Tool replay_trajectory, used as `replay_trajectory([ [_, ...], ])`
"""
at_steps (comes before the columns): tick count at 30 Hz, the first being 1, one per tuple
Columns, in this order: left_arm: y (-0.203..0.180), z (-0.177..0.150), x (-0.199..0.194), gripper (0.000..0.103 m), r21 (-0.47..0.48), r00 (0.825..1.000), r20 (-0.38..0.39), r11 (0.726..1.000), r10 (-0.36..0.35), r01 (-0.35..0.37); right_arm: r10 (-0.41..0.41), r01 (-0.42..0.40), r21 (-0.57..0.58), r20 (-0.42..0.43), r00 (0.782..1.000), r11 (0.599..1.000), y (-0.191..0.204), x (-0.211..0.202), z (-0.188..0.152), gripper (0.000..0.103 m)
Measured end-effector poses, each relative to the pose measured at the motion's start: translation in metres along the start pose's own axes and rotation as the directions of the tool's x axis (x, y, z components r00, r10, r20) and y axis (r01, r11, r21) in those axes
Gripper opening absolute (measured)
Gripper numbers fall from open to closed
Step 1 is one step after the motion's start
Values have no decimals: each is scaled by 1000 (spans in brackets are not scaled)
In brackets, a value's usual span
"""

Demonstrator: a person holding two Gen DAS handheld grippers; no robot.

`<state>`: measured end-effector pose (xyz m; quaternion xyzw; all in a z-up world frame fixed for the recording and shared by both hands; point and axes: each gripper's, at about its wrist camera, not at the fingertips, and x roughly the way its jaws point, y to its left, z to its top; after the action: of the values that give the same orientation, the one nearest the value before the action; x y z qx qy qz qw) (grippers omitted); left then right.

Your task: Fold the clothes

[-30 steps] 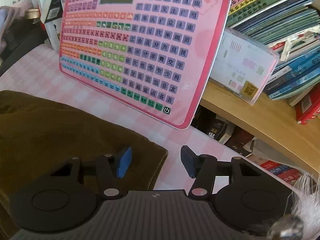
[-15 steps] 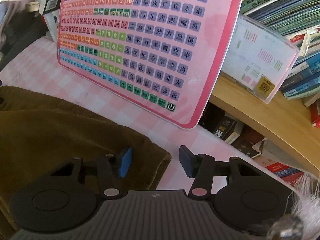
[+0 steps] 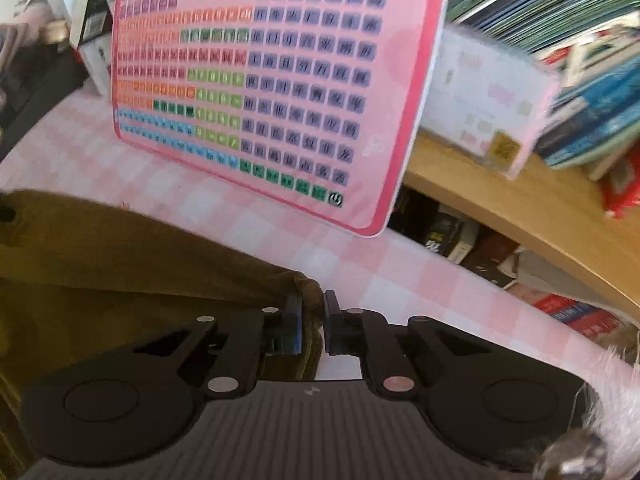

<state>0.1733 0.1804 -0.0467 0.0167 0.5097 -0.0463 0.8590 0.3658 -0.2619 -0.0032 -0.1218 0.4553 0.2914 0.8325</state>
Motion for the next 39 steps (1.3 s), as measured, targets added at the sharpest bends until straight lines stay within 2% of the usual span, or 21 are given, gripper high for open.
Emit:
replay_trajectory([
  [1, -3, 1, -1, 7, 12, 1000, -8, 1000, -4, 4, -15, 15, 11, 20, 1000, 1000, 2, -8, -1, 9],
  [3, -8, 2, -7, 5, 57, 999, 18, 998, 31, -32, -56, 54, 23, 65, 996, 998, 10, -25, -3, 9],
  [6, -3, 2, -36, 5, -2, 985, 171, 1000, 25, -25, -135, 131, 39, 140, 981, 991, 24, -56, -8, 9],
  [10, -17, -8, -67, 4, 102, 966, 256, 993, 26, -54, -216, 212, 45, 236, 947, 976, 46, -107, -25, 9],
  [13, -20, -24, -102, 4, 116, 930, 368, 992, 4, -51, -276, 264, 81, 310, 910, 961, 66, -153, -48, 9],
  [17, -29, -56, -144, 0, 129, 863, 505, 988, 5, -81, -347, 304, 172, 365, 864, 937, 96, -207, -97, 9],
  [20, -25, -84, -166, 0, 104, 842, 537, 995, -51, -6, -373, 307, 226, 373, 849, 924, 123, -237, -149, 9],
  [22, -27, -105, -164, 0, 114, 864, 496, 993, -86, 34, -381, 313, 239, 343, 858, 919, 142, -243, -184, 9],
  [24, -30, -125, -156, 0, 134, 886, 453, 990, -100, 44, -401, 333, 255, 301, 865, 908, 160, -240, -215, 9],
  [27, -27, -136, -147, 0, 128, 902, 419, 990, -100, 50, -419, 342, 298, 255, 871, 891, 175, -231, -241, 9],
  [34, -37, -125, -147, 6, 186, 902, 418, 982, -107, 30, -448, 351, 358, 235, 863, 865, 189, -222, -256, 9],
  [37, -47, -109, -140, 7, 226, 910, 403, 974, -91, -3, -443, 345, 360, 241, 863, 867, 187, -224, -254, 9],
  [39, -55, -99, -133, 11, 250, 916, 394, 968, -75, -28, -438, 338, 362, 245, 865, 869, 184, -225, -254, 9],
])
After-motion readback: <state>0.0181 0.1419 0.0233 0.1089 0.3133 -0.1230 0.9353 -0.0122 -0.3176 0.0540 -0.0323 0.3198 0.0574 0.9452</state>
